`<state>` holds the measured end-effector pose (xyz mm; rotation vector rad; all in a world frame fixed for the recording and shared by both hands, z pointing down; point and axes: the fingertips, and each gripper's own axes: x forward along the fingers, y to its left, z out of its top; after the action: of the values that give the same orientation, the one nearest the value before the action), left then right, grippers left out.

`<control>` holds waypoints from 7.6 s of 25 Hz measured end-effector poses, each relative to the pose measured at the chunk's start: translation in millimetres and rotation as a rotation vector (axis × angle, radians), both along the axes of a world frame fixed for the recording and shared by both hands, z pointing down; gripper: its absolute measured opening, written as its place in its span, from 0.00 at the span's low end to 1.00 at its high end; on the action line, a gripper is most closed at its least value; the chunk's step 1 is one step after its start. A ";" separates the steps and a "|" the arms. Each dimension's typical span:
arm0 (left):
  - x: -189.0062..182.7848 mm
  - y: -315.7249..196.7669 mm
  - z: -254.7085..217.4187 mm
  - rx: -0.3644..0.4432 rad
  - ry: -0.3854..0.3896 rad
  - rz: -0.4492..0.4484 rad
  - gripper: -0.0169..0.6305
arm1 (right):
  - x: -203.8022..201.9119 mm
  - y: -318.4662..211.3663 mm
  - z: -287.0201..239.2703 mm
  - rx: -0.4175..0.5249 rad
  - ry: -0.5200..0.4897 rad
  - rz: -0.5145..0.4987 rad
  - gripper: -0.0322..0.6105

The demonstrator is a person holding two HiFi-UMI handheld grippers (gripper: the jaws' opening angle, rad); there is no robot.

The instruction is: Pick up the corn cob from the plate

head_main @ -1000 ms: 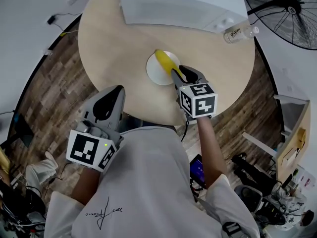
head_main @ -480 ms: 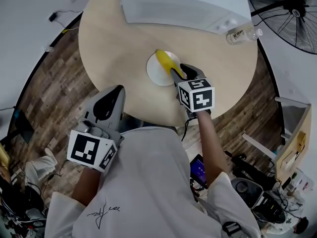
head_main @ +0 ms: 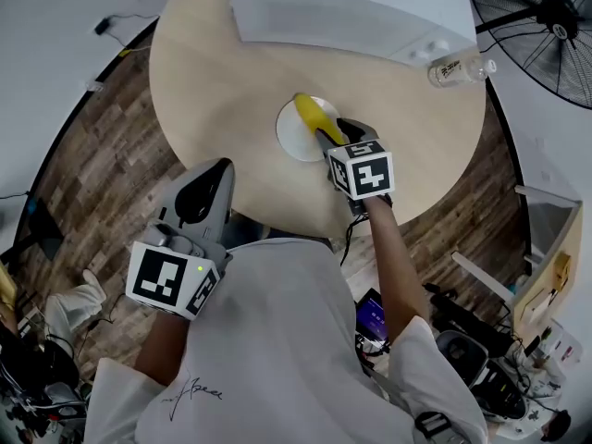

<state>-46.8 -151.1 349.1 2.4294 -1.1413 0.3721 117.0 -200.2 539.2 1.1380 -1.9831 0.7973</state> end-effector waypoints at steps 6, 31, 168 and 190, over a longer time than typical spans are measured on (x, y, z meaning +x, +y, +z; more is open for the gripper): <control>-3.8 -0.7 3.8 -0.011 -0.004 -0.011 0.01 | -6.6 1.1 15.4 -0.044 0.021 -0.054 0.37; -21.3 -5.8 13.6 -0.044 -0.011 -0.054 0.01 | -17.8 -4.2 59.4 -0.138 0.109 -0.140 0.48; -41.4 46.9 -29.5 0.067 0.098 0.092 0.01 | -25.4 49.7 -42.9 0.040 0.025 0.158 0.46; -43.9 60.3 -30.6 0.071 0.104 0.120 0.01 | -26.8 73.4 -85.0 0.151 -0.041 0.219 0.46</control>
<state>-90.6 -90.7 318.5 2.5546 -0.9830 0.2421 90.1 -126.8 454.2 1.4568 -2.0028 0.7963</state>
